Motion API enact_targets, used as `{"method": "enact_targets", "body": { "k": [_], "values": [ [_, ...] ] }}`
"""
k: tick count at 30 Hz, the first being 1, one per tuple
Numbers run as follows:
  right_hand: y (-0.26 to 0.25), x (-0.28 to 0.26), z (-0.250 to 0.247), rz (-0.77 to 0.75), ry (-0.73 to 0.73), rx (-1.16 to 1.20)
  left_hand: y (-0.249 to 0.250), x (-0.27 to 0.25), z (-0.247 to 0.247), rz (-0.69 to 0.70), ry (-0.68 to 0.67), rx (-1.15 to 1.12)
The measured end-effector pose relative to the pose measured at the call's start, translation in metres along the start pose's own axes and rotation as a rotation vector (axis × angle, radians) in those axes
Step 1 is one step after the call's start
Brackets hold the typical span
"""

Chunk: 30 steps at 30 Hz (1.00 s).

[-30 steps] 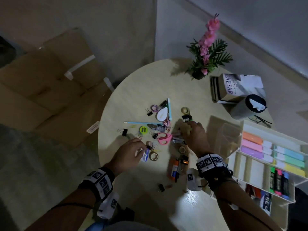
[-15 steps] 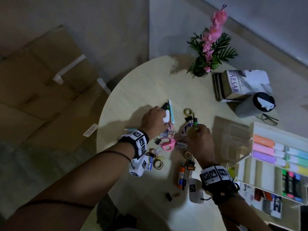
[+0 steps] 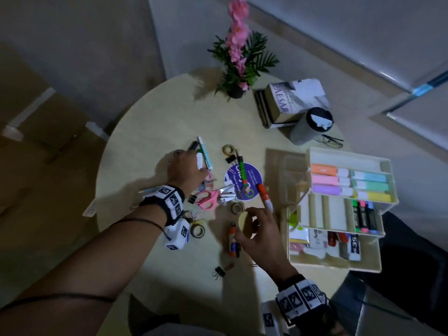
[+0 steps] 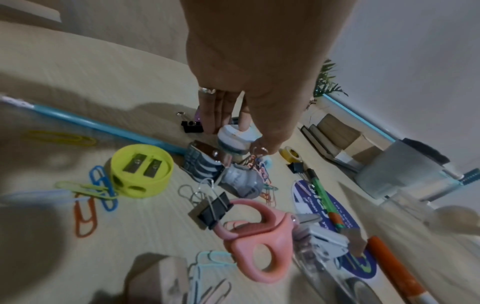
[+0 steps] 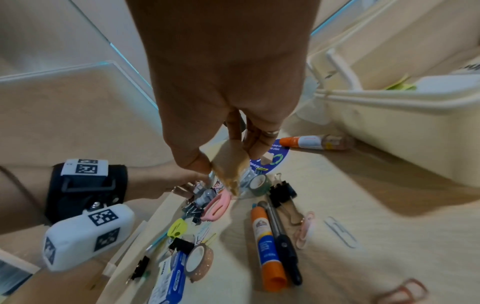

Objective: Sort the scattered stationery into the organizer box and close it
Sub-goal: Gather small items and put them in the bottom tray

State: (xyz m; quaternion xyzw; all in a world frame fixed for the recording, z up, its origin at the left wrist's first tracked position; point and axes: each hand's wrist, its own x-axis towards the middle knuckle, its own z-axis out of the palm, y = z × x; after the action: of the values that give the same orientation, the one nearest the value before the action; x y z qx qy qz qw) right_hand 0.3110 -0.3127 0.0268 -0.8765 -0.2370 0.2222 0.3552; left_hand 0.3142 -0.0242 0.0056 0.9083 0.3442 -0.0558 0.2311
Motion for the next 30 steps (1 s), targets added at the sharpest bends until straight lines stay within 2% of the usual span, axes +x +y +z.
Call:
{"method": "enact_targets", "body": {
  "k": [3, 6, 8, 10, 12, 14, 21, 24, 30],
  "values": [
    [0.002, -0.011, -0.011, 0.047, 0.034, 0.084, 0.003, -0.014, -0.006, -0.012, 0.029, -0.027],
    [0.007, -0.017, -0.028, 0.034, 0.058, 0.149, 0.017, -0.038, -0.018, -0.055, 0.098, -0.178],
    [0.009, -0.022, -0.042, 0.019, 0.054, 0.193, 0.028, -0.057, -0.021, -0.005, 0.122, -0.276],
    [0.019, -0.027, -0.054, 0.038, 0.033, 0.241, 0.039, -0.079, -0.022, 0.105, 0.113, -0.333],
    [0.032, -0.034, -0.067, 0.051, 0.003, 0.317, 0.053, -0.101, -0.021, 0.193, 0.073, -0.416],
    [0.045, -0.041, -0.080, 0.070, -0.015, 0.370, 0.069, -0.121, -0.015, 0.206, 0.007, -0.530],
    [0.086, -0.076, -0.143, 0.060, 0.053, 0.509, 0.127, -0.170, 0.013, 0.107, -0.274, -0.751],
    [0.110, -0.084, -0.168, 0.099, 0.110, 0.544, 0.154, -0.186, 0.028, 0.087, -0.282, -0.818],
    [0.159, -0.102, -0.205, 0.173, 0.194, 0.613, 0.199, -0.216, 0.066, 0.146, -0.329, -0.742]
  ]
}}
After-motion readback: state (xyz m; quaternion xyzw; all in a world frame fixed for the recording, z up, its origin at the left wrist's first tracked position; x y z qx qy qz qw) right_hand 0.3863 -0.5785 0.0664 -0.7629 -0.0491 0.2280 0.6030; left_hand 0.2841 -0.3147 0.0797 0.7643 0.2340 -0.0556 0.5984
